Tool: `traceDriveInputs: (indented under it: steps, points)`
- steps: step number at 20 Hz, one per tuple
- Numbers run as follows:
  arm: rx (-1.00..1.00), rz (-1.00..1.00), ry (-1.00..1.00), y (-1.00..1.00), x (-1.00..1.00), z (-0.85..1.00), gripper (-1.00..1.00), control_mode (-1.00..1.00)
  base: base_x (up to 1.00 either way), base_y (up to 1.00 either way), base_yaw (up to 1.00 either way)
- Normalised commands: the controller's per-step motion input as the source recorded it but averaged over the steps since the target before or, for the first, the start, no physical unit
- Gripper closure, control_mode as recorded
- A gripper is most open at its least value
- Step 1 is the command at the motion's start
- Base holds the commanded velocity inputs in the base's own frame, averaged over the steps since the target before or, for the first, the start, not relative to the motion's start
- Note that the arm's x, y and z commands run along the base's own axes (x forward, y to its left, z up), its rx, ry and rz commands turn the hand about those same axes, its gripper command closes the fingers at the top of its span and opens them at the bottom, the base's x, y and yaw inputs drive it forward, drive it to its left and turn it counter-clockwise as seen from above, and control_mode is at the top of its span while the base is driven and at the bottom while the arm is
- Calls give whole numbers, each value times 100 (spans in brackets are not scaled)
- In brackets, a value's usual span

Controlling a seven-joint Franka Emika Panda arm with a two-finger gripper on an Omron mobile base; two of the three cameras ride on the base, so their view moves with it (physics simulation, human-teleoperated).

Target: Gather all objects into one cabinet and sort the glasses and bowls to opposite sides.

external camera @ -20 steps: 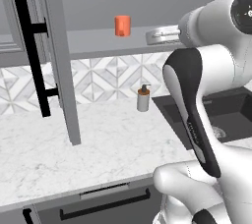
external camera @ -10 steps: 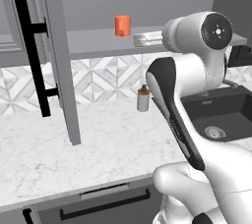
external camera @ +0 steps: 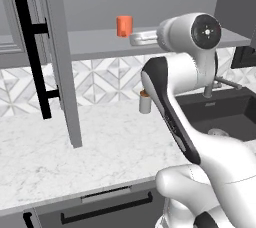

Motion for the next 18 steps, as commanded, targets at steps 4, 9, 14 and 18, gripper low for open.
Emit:
traceDriveInputs:
  steps: [4,9,14,18]
  points:
    - [0,0,0,0,26,0,-100,-100,0,0,0]
    - [0,0,0,0,14,0,-100,-100,0,0,0]
    - [0,0,-1,0,5,0,-100,-100,0,0,0]
    - [0,0,0,0,0,0,-100,-100,0,0,0]
